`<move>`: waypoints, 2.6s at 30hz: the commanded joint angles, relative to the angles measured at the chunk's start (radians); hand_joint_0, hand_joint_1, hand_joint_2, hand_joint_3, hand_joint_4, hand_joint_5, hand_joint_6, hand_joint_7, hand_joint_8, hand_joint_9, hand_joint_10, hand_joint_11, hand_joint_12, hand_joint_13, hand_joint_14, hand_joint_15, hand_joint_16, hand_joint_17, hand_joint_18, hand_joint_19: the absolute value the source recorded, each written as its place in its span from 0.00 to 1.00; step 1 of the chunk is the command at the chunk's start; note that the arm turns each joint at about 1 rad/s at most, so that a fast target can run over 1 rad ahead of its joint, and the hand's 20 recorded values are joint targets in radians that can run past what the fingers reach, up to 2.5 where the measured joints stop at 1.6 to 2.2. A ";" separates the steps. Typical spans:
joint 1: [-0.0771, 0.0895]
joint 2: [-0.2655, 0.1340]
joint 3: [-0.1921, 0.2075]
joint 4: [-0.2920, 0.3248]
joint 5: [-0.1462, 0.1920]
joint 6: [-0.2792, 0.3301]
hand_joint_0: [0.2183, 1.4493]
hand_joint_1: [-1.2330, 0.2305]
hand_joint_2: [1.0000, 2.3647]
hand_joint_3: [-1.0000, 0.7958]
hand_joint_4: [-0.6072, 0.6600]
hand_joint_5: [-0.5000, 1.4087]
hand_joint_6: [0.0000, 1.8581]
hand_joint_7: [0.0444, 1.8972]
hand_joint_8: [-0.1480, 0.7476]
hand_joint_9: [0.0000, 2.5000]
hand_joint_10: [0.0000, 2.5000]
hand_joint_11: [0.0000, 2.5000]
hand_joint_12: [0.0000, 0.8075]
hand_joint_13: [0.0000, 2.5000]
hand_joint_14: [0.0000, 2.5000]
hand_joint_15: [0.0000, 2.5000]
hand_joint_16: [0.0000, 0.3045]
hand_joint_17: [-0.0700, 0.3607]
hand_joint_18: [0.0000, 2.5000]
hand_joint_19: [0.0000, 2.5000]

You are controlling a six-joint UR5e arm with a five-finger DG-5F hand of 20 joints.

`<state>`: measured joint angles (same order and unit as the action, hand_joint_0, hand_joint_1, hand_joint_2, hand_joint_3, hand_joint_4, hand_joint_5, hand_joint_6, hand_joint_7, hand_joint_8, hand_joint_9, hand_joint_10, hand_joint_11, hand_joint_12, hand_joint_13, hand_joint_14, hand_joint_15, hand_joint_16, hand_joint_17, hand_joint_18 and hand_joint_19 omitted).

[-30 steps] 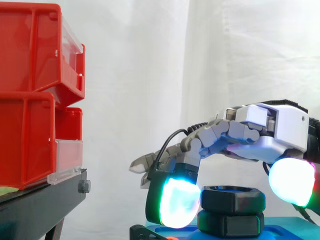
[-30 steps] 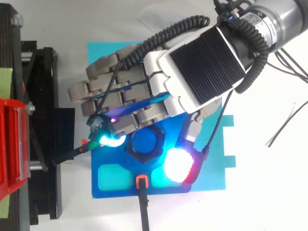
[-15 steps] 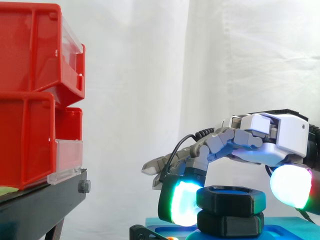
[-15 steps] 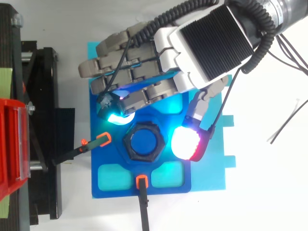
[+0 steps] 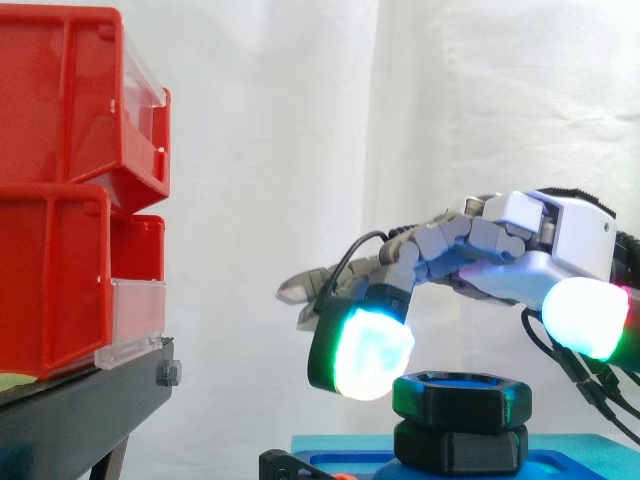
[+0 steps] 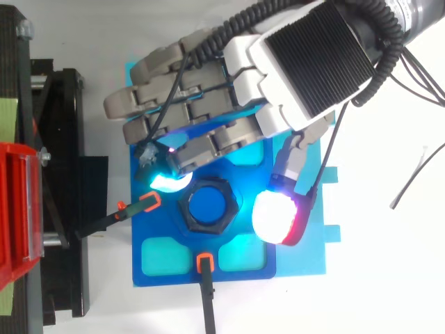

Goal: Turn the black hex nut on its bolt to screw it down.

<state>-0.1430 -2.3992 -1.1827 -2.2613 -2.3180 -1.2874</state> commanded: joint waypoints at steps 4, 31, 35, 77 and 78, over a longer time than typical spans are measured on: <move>0.026 0.000 0.002 0.031 0.008 0.008 0.13 0.72 0.00 0.28 0.80 0.22 0.38 0.38 0.63 0.26 0.00 0.12 0.54 0.18 0.00 0.03 0.23 0.53 0.21 0.19; 0.080 0.000 0.002 -0.043 0.063 0.002 0.16 0.74 0.00 0.28 0.74 0.24 0.42 0.41 0.63 0.27 0.00 0.13 0.53 0.18 0.00 0.03 0.22 0.52 0.21 0.19; 0.074 0.000 0.002 -0.053 0.062 0.002 0.16 0.74 0.00 0.28 0.76 0.23 0.42 0.40 0.63 0.27 0.00 0.13 0.53 0.18 0.00 0.03 0.22 0.52 0.21 0.18; -0.004 0.000 0.000 -0.061 0.003 0.002 0.19 0.63 0.00 0.28 0.75 0.19 0.27 0.50 0.58 0.25 0.00 0.13 0.49 0.18 0.00 0.03 0.20 0.49 0.21 0.19; -0.010 0.000 0.002 -0.055 -0.004 0.005 0.19 0.63 0.00 0.28 0.75 0.19 0.27 0.50 0.58 0.25 0.00 0.13 0.49 0.18 0.00 0.03 0.20 0.49 0.21 0.19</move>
<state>-0.1420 -2.3992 -1.1816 -2.3216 -2.3084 -1.2851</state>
